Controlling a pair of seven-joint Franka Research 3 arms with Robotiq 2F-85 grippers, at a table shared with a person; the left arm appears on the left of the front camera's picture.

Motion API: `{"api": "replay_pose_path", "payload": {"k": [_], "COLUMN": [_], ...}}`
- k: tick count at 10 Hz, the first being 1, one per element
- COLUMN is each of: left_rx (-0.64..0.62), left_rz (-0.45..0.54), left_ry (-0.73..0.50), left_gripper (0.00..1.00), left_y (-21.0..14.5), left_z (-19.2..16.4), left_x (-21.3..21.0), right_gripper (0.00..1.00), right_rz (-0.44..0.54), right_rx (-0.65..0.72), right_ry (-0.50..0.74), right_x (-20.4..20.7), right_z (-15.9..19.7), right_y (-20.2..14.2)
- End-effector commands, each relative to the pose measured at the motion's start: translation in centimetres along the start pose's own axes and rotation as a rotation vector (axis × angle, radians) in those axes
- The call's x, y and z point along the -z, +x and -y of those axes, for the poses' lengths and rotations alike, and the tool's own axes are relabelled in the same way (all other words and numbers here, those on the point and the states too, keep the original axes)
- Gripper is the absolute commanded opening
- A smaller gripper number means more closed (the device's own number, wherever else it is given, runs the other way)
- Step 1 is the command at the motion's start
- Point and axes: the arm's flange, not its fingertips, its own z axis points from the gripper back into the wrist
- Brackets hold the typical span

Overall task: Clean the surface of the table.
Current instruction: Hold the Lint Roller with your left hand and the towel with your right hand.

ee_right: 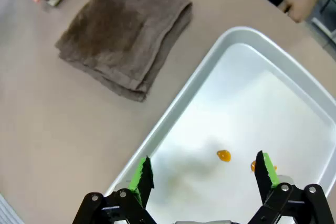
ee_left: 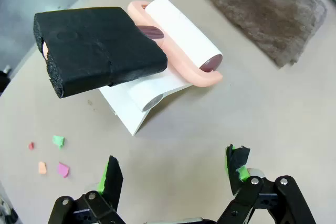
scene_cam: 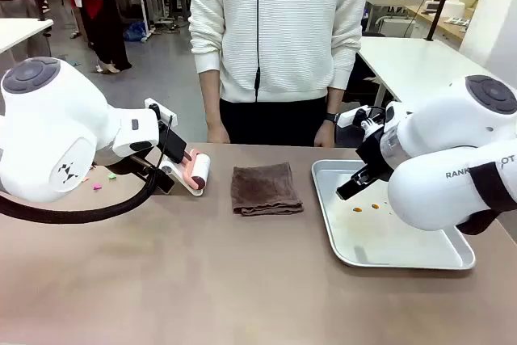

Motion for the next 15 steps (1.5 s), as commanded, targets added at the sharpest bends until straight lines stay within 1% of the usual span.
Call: {"api": "replay_pose_path", "payload": {"k": [1, 12, 13, 14, 15], "left_rx": [0.000, 0.000, -0.016, -0.114, -0.249], "left_rz": [0.000, 0.000, -0.018, -0.057, -0.111], "left_ry": [0.000, 0.000, -0.040, -0.087, -0.084], "left_gripper": [1.00, 1.00, 1.00, 1.00, 1.00], "left_y": [0.0, 0.0, -1.1, -2.0, -2.1], "left_z": [0.0, 0.0, -0.9, -2.2, -2.6], "left_x": [0.0, 0.0, -1.4, -3.5, -6.5], "right_gripper": [1.00, 1.00, 1.00, 1.00, 1.00], "right_rz": [0.000, 0.000, -0.015, -0.102, -0.125], "right_rx": [0.000, -0.001, -0.001, 0.097, 0.200], "right_ry": [0.000, 0.000, 0.048, 0.087, 0.191], "right_x": [0.0, 0.0, -1.6, -3.5, -5.9], "right_z": [0.0, 0.0, 0.2, 0.7, 1.4], "right_y": [0.0, 0.0, -0.3, -0.7, -1.4]}}
